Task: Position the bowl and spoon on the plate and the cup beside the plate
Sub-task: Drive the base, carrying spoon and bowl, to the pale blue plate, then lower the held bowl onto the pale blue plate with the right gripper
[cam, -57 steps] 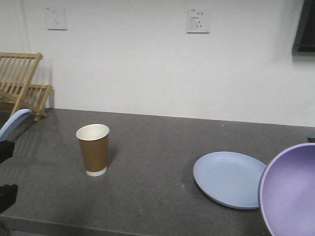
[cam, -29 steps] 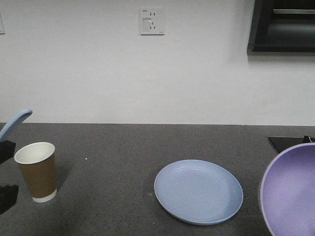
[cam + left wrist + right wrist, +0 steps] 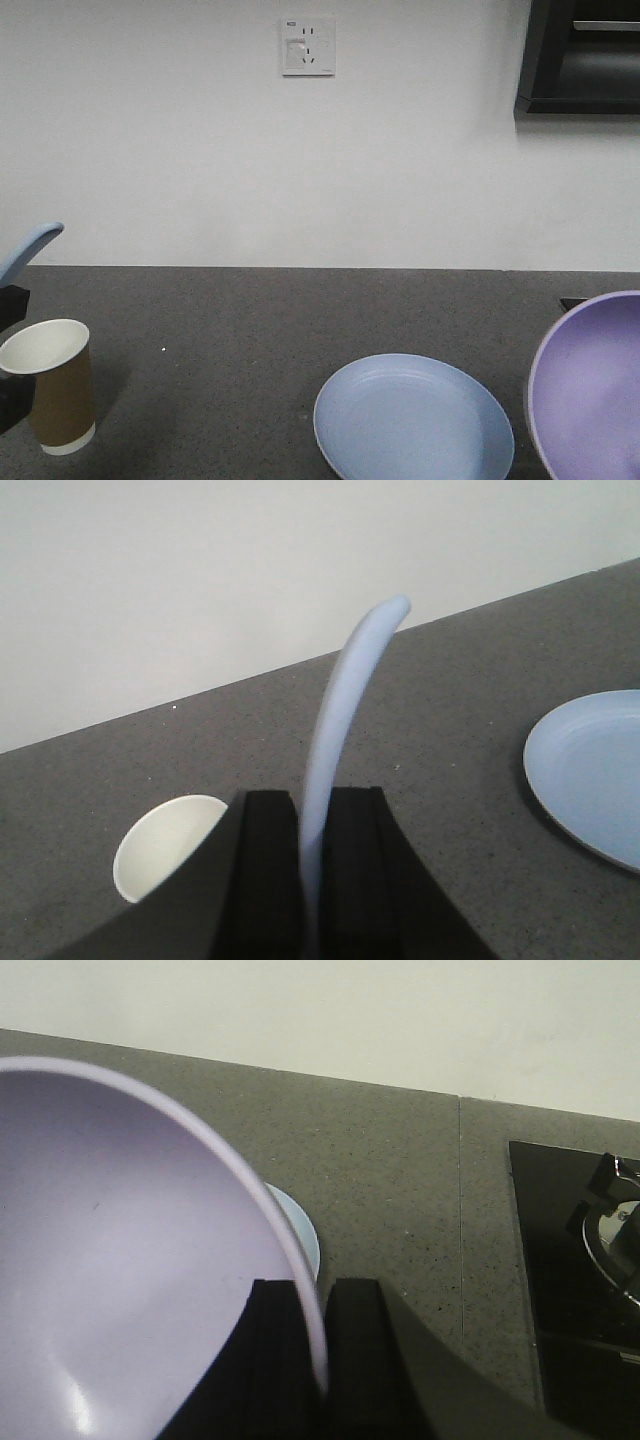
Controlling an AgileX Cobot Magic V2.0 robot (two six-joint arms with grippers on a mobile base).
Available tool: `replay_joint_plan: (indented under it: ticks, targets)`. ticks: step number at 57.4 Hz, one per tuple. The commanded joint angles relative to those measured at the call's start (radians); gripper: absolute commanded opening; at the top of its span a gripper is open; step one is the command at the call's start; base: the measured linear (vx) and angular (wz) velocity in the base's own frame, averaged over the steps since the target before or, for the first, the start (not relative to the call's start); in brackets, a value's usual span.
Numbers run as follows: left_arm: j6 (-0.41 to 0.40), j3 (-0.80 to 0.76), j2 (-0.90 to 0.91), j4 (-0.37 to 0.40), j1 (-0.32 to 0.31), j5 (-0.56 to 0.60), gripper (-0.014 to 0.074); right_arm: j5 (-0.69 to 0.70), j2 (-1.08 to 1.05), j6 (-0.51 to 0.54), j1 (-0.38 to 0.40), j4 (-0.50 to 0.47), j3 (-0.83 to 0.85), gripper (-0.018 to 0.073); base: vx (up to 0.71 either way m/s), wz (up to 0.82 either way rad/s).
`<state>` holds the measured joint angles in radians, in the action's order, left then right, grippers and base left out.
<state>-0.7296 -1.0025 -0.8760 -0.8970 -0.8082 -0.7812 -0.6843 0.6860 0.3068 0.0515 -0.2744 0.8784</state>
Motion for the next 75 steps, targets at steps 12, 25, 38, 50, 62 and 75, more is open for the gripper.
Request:
replay_joint_plan:
  ticks: [12, 25, 38, 50, 62, 75]
  targets:
    - [-0.005, -0.028, 0.008, -0.039, -0.003, 0.047, 0.0000, 0.088, -0.002, 0.009, -0.001, -0.015, 0.028, -0.0012, 0.10, -0.05]
    - [-0.005, -0.028, 0.008, -0.039, -0.003, 0.047, 0.0000, 0.089, -0.002, 0.009, -0.001, -0.015, 0.028, -0.0012, 0.04, -0.02]
    - [-0.005, -0.028, 0.008, -0.039, -0.003, 0.047, 0.0000, 0.088, -0.002, 0.008, -0.001, -0.015, 0.028, -0.0012, 0.00, 0.00]
    - [-0.005, -0.028, 0.008, -0.039, -0.003, 0.047, 0.0000, 0.088, -0.002, 0.008, -0.001, -0.015, 0.028, -0.0012, 0.04, 0.00]
    - [-0.005, -0.028, 0.005, -0.039, -0.003, 0.047, 0.0000, 0.088, -0.002, 0.008, -0.001, -0.015, 0.028, -0.0012, 0.07, -0.02]
    - [-0.005, -0.028, 0.005, -0.039, -0.003, 0.047, 0.0000, 0.088, -0.002, 0.008, -0.001, -0.015, 0.028, -0.0012, 0.03, -0.02]
